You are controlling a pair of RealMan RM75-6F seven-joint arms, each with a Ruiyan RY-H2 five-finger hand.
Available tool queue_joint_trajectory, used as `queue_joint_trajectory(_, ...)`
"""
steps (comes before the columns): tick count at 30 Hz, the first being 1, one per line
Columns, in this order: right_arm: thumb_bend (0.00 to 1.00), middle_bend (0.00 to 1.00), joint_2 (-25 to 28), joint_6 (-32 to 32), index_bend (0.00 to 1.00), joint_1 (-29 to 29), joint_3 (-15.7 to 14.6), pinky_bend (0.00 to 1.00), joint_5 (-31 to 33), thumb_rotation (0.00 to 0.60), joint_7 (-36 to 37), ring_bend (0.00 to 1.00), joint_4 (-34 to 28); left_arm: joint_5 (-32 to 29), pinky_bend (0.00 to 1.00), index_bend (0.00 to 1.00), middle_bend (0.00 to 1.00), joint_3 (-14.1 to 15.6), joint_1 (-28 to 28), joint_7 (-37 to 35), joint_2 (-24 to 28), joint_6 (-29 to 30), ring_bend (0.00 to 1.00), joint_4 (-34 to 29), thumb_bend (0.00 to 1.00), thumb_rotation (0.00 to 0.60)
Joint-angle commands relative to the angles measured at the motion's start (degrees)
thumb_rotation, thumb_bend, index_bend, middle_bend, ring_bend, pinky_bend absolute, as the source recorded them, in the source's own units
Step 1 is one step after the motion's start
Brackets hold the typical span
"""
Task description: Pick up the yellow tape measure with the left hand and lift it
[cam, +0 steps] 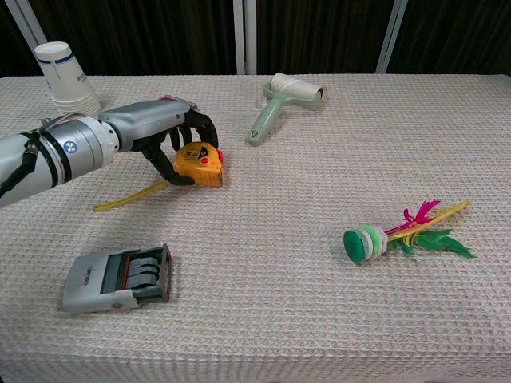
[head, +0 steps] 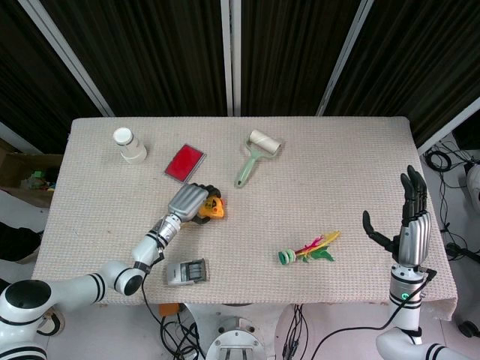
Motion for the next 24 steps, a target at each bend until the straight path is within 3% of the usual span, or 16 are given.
queue_joint_trajectory(1, 0.33, 0.0, -0.06, -0.04, 0.0, 0.04, -0.04, 0.0, -0.1, 0.6, -0.1, 0.0, 0.08, 0.22, 0.45, 0.49, 0.5, -0.29, 0.46, -2.03, -0.45, 1.1, 0.45, 0.44, 0.27, 0.6)
queue_joint_trajectory(10, 0.33, 0.0, -0.93, 0.07, 0.0, 1.17, -0.66, 0.0, -3.07, 0.6, -4.96, 0.0, 0.88, 3.42, 0.5, 0.55, 0.55, -2.5, 2.57, -12.94, -0.24, 8.36, 0.5, -4.11, 0.29, 0.6)
queue_joint_trajectory(15, 0.33, 0.0, -2.13, -1.79, 0.01, 2.97, -1.4, 0.0, -5.27, 0.6, -9.42, 0.0, -0.62, 3.83, 0.51, 0.56, 0.56, -4.49, 3.47, -14.68, -0.92, 13.09, 0.51, -9.02, 0.29, 0.6)
queue_joint_trajectory(24, 0.33, 0.0, -5.33, -10.44, 0.17, 6.76, -1.72, 0.0, -4.18, 0.6, -22.23, 0.0, -4.83, 1.62, 0.51, 0.56, 0.56, -8.07, 3.95, -13.57, -3.88, 18.13, 0.51, -16.08, 0.3, 0.6)
